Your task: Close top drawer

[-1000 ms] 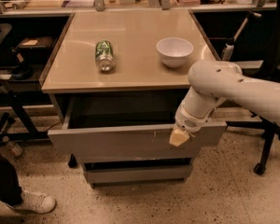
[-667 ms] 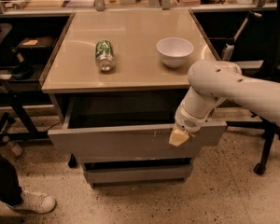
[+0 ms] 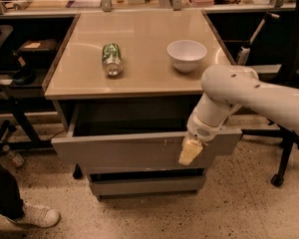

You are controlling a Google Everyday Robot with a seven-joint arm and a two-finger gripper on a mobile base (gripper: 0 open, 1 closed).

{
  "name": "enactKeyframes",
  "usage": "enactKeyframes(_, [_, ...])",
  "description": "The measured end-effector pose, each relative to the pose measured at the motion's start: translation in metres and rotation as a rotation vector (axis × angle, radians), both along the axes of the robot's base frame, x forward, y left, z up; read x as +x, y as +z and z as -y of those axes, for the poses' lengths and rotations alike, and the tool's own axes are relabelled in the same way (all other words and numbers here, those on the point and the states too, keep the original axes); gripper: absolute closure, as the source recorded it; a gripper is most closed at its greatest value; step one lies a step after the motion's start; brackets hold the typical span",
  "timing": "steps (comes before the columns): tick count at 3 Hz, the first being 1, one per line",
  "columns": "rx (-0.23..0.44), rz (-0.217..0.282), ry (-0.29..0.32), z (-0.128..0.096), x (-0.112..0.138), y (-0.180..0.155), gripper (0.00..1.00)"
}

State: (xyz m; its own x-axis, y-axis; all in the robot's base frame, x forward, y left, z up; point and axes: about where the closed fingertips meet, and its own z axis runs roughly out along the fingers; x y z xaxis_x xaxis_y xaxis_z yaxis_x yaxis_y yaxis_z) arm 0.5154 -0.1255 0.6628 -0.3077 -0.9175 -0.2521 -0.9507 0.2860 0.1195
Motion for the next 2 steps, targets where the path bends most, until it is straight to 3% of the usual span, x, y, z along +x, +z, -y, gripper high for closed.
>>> enactKeyframes(1, [0.0,0.0,0.0,0.0,0.0,0.0,0.0])
enactKeyframes(2, [0.0,0.0,0.0,0.0,0.0,-0.0001,0.0])
